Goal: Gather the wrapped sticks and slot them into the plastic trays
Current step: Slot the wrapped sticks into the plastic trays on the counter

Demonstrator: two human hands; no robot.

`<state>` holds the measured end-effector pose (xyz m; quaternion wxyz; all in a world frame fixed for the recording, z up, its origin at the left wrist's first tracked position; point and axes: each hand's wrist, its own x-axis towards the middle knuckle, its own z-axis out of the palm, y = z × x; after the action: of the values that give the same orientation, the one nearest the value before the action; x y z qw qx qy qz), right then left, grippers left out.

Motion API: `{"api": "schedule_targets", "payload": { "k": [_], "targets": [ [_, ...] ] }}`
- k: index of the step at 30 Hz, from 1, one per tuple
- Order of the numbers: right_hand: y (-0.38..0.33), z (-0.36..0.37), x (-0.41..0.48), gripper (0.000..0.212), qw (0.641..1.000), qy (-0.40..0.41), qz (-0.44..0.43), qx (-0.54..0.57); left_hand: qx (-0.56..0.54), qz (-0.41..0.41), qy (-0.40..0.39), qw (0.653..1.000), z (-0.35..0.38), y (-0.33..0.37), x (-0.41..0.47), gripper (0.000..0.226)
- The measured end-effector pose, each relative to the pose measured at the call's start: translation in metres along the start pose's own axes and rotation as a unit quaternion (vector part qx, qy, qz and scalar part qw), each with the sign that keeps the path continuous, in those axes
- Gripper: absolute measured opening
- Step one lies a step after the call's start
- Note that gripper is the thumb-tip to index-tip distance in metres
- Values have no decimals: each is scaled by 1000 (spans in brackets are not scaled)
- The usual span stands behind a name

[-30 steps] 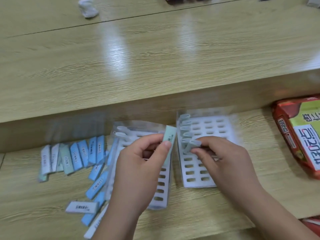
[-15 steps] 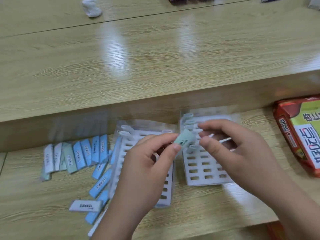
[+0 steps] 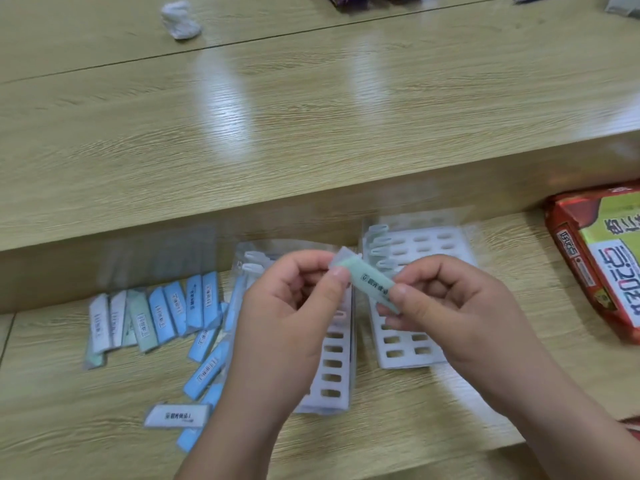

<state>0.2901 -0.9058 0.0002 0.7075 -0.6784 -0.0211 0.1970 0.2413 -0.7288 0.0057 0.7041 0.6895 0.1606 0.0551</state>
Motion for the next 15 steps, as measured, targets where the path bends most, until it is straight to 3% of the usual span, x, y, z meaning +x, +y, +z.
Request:
{"api": "schedule_targets", "payload": {
  "k": [9,15],
  "targets": [
    [-12,-4,10,10,981,-11,-69,-181,71,12,-49,996,8,7,12,12],
    [-3,-23,9,8,983,36,-69,-165,180,39,37,982,-7,-11,10,14]
  ]
}}
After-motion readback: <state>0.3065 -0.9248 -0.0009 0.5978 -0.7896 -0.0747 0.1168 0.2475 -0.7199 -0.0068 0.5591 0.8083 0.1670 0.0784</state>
